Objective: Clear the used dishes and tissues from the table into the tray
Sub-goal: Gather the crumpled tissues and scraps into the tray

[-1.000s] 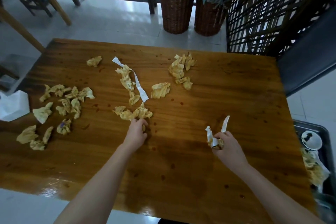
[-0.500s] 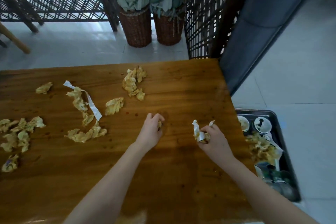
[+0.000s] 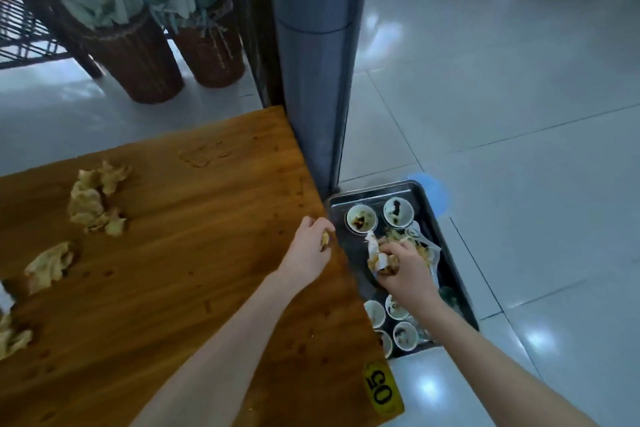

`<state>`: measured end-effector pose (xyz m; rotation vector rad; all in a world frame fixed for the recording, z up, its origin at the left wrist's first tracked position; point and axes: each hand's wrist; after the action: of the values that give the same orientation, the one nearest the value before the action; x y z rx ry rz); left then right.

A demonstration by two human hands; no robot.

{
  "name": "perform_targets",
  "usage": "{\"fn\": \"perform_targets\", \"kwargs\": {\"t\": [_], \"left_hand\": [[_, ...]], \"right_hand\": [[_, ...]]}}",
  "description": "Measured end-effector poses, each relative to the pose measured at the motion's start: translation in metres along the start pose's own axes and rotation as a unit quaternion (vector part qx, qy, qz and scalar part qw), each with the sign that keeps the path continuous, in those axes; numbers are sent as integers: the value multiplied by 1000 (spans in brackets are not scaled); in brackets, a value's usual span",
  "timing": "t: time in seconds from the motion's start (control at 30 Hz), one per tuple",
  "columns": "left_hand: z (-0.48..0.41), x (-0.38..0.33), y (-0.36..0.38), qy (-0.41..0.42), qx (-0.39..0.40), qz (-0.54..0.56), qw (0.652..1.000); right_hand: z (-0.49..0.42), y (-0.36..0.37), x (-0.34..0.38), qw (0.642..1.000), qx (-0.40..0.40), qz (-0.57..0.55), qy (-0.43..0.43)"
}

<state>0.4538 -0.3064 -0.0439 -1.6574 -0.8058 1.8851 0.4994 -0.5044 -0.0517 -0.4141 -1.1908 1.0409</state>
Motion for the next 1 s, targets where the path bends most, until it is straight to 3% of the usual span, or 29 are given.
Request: {"fn": "perform_targets", "kwargs": {"t": [0.4,0.67,0.83,1.0], "left_hand": [[-89,-25,117,22,139,24,990],[-111,-25,150,19,197,75,977],[-102,-18,142,21,186,48,981],[-96,-24,131,23,156,87,984]], "right_hand": [[-71,-14,-104,993,3,-20,119],[-90,-12,-134,989,48,2,143],[-84,-13,-136,988,46,3,148],[-76,-20,-122,990,33,-15,136]]}}
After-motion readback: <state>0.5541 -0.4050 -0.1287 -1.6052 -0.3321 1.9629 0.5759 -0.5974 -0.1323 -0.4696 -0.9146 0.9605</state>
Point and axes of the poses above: each hand's wrist, its own z-axis away from the middle knuckle, its own y-axis out of the palm, x = y × z, and after that the axes turned 13 degrees about y, right-handed
